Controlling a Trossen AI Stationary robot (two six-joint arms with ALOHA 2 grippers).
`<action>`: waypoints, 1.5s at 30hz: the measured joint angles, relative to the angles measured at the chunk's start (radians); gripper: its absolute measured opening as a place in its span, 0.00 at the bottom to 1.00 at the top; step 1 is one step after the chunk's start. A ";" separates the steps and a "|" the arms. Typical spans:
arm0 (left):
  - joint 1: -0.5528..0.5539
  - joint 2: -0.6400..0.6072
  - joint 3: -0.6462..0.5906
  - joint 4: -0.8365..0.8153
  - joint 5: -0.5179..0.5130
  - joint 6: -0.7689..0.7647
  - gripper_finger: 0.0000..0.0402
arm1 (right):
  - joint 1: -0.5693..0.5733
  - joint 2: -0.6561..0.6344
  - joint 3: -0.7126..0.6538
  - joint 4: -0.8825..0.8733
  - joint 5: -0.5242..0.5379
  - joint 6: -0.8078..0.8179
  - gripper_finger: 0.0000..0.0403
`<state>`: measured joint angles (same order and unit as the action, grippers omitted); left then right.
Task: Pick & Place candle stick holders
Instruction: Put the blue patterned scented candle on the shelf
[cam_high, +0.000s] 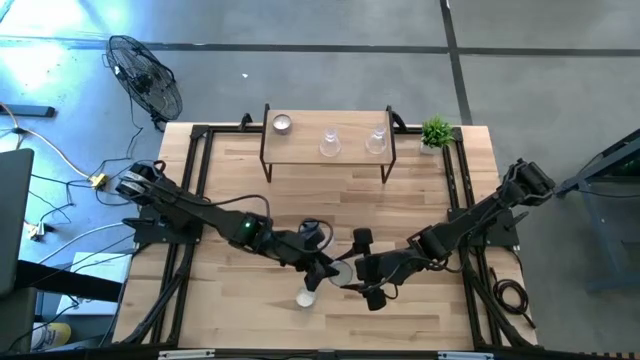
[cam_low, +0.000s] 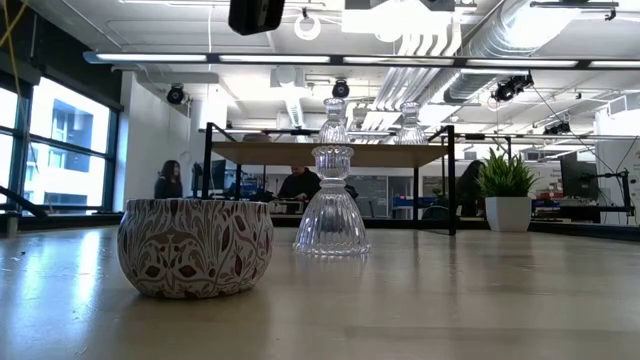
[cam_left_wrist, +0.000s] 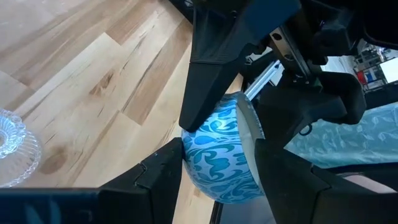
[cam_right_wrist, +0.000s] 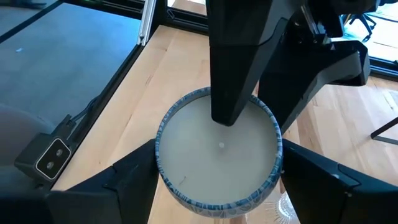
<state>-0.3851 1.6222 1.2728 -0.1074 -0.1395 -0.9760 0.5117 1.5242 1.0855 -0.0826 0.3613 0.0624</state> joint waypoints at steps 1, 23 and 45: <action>0.000 0.000 0.000 0.000 0.003 0.000 0.49 | 0.000 0.000 0.000 0.000 -0.001 0.000 0.70; -0.002 0.000 0.000 -0.009 -0.004 0.018 0.18 | 0.000 0.000 0.000 -0.004 -0.006 0.019 0.70; -0.003 0.002 -0.001 -0.024 -0.023 0.085 0.01 | 0.000 0.000 0.000 -0.004 -0.002 0.001 0.70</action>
<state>-0.3882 1.6241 1.2720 -0.1310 -0.1623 -0.8909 0.5119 1.5238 1.0855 -0.0864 0.3595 0.0637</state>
